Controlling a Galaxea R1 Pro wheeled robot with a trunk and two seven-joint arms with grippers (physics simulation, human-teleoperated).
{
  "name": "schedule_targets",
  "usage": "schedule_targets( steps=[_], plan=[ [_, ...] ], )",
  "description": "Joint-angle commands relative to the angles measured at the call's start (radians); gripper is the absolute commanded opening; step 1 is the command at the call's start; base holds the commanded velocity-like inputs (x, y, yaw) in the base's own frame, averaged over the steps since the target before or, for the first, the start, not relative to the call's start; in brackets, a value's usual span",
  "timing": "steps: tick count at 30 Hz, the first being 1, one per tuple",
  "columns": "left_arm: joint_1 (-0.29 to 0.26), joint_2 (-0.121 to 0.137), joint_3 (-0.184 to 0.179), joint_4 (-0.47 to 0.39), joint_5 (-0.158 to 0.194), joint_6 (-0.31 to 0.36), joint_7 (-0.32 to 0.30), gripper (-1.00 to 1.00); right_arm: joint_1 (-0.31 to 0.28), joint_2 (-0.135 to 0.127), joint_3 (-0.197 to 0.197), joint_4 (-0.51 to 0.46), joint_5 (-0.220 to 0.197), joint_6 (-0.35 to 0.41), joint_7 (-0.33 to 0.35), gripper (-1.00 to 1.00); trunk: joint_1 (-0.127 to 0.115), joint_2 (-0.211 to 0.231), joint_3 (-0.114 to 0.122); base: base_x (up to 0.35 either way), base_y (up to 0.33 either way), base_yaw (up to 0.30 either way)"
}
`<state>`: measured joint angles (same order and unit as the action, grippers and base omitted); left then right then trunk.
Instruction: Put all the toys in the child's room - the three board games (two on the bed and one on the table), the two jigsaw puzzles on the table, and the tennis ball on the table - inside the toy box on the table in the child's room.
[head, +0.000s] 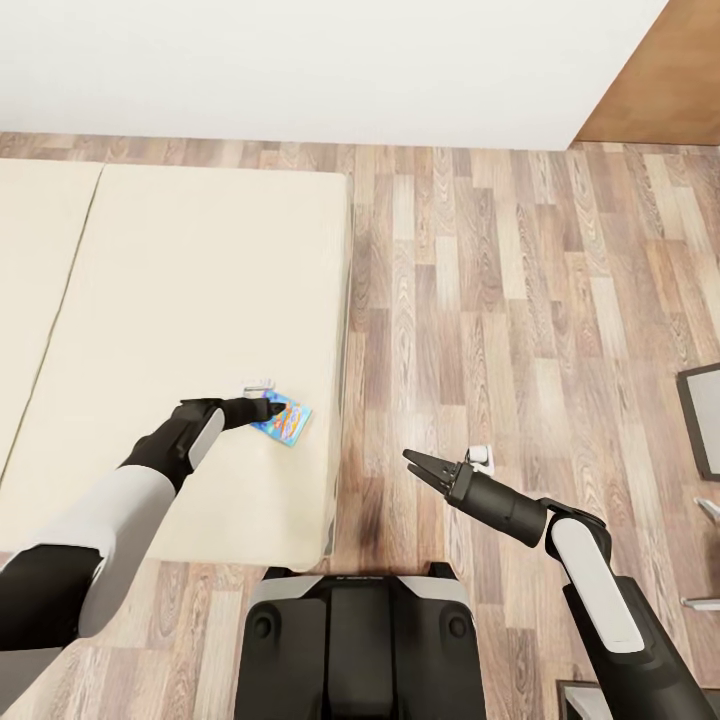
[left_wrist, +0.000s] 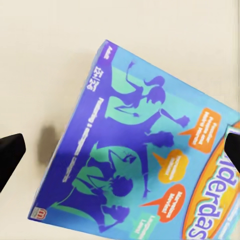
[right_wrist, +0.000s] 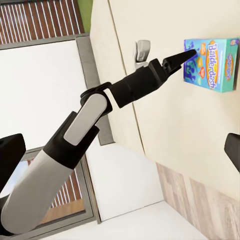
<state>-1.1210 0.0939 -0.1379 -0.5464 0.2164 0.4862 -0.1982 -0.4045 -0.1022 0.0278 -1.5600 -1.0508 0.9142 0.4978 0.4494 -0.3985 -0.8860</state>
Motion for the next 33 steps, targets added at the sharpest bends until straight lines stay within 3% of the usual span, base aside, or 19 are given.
schedule_targets(
  steps=[1,28,33],
  plan=[
    [0.000,0.000,-0.006,-0.001,0.011,0.005,0.001,1.00,0.000,0.000,0.000,0.000,0.002,0.003,0.004,1.00,0.001,-0.002,-0.001,0.000,0.000,0.000],
    [0.000,-0.002,-0.014,0.008,0.011,-0.010,-0.009,1.00,0.000,-0.001,0.000,0.000,0.002,0.002,0.004,1.00,0.001,-0.002,-0.001,0.000,0.000,0.000],
    [0.000,-0.002,-0.014,0.009,0.012,-0.012,-0.050,1.00,0.000,-0.001,0.000,0.000,0.002,0.002,0.004,1.00,0.001,-0.002,-0.001,0.000,0.000,0.000]
  ],
)
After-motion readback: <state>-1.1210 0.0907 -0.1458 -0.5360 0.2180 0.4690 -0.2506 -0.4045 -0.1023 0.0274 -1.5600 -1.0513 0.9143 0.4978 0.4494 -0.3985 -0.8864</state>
